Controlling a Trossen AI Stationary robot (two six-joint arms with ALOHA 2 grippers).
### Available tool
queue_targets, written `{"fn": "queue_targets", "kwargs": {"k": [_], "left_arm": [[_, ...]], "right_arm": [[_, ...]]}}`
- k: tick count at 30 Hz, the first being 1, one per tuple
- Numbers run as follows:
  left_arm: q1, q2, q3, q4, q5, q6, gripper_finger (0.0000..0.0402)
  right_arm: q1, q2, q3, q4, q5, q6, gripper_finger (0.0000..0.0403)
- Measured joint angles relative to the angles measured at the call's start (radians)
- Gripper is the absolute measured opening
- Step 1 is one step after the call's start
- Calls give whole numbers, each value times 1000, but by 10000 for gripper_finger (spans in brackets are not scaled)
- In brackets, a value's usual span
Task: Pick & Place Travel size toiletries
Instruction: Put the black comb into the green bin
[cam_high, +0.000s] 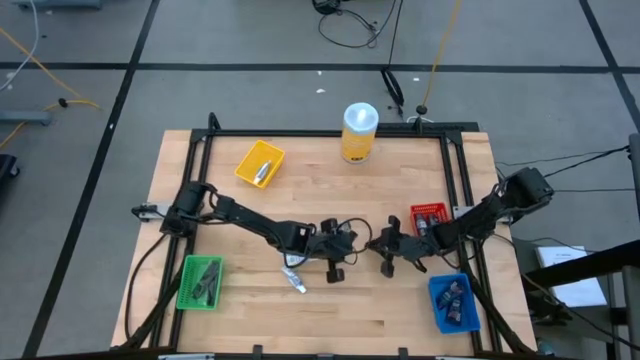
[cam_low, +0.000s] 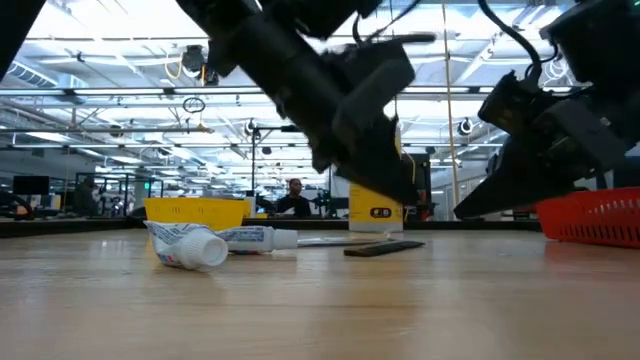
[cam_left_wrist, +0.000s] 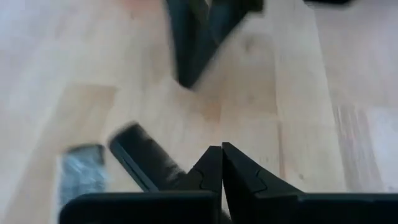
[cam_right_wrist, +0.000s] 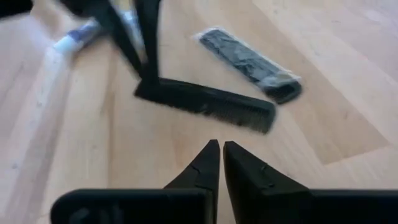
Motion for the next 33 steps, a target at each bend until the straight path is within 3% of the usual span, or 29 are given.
{"fn": "queue_targets", "kwargs": {"k": [3, 7, 14, 20, 22, 29, 33], "left_arm": [[6, 26, -1, -31, -8, -34, 3], [32, 65, -1, -27, -118, -124, 6], [64, 109, 2, 15, -136, -147, 4], [58, 136, 2, 141, 23, 90, 6], [40, 135, 2, 170, 26, 146, 3], [-28, 65, 1, 242, 43, 187, 2], [-41, 73, -2, 117, 111, 130, 3]], "right_arm": [[-17, 1, -1, -6, -5, 1, 13], [-19, 0, -1, -4, -5, 0, 13], [-19, 0, -1, -5, -4, -5, 13], [-19, 0, -1, -13, -7, 0, 13], [-19, 0, -1, -18, -7, 7, 13], [-19, 0, -1, -47, -38, 117, 19], [-42, 1, 0, -54, -139, 185, 51]]}}
